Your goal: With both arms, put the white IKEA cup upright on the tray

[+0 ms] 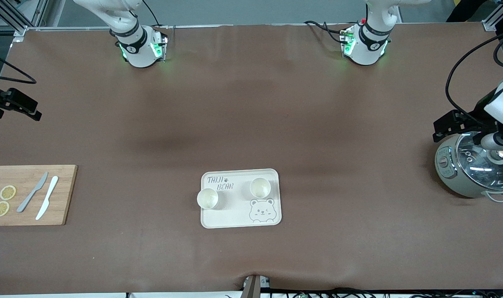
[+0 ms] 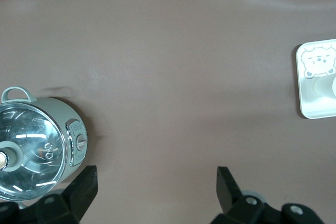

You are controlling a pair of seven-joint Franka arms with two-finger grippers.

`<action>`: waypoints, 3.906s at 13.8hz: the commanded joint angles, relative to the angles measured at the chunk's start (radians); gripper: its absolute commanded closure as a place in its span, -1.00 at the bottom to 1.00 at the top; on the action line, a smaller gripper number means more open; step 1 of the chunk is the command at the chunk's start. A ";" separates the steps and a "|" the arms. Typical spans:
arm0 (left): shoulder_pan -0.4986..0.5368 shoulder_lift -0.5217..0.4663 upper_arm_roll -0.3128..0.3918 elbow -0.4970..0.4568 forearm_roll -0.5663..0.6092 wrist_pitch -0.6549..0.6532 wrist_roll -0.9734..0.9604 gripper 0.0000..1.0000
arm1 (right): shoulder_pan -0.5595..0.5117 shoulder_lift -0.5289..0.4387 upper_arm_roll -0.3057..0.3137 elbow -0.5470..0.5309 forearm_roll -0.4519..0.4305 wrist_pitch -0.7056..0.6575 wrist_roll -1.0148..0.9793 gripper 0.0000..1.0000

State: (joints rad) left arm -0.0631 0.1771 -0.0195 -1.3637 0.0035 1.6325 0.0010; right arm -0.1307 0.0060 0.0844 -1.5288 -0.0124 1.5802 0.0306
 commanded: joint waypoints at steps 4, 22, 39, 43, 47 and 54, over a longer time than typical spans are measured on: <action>-0.003 -0.007 -0.004 -0.002 0.007 0.012 -0.012 -1.00 | -0.001 0.006 0.003 0.022 -0.006 -0.019 -0.005 -1.00; -0.011 -0.007 -0.016 0.000 0.007 0.026 -0.047 -1.00 | 0.002 0.006 0.005 0.053 -0.012 -0.023 -0.003 -1.00; -0.020 -0.018 -0.036 -0.002 0.016 0.020 -0.078 -1.00 | 0.003 0.008 0.005 0.059 -0.009 -0.028 -0.005 -1.00; -0.020 -0.015 -0.036 -0.002 0.038 0.024 -0.081 -1.00 | 0.003 0.008 0.005 0.059 -0.009 -0.028 -0.005 -1.00; -0.020 -0.015 -0.043 0.000 0.050 0.024 -0.081 -1.00 | 0.003 0.008 0.005 0.059 -0.008 -0.028 -0.005 -1.00; -0.018 -0.008 -0.043 0.003 0.046 0.035 -0.082 -1.00 | 0.003 0.008 0.005 0.059 -0.007 -0.028 -0.005 -1.00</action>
State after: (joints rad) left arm -0.0820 0.1714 -0.0545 -1.3605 0.0260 1.6538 -0.0604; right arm -0.1305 0.0060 0.0861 -1.4902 -0.0135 1.5681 0.0306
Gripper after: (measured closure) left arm 0.000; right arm 0.000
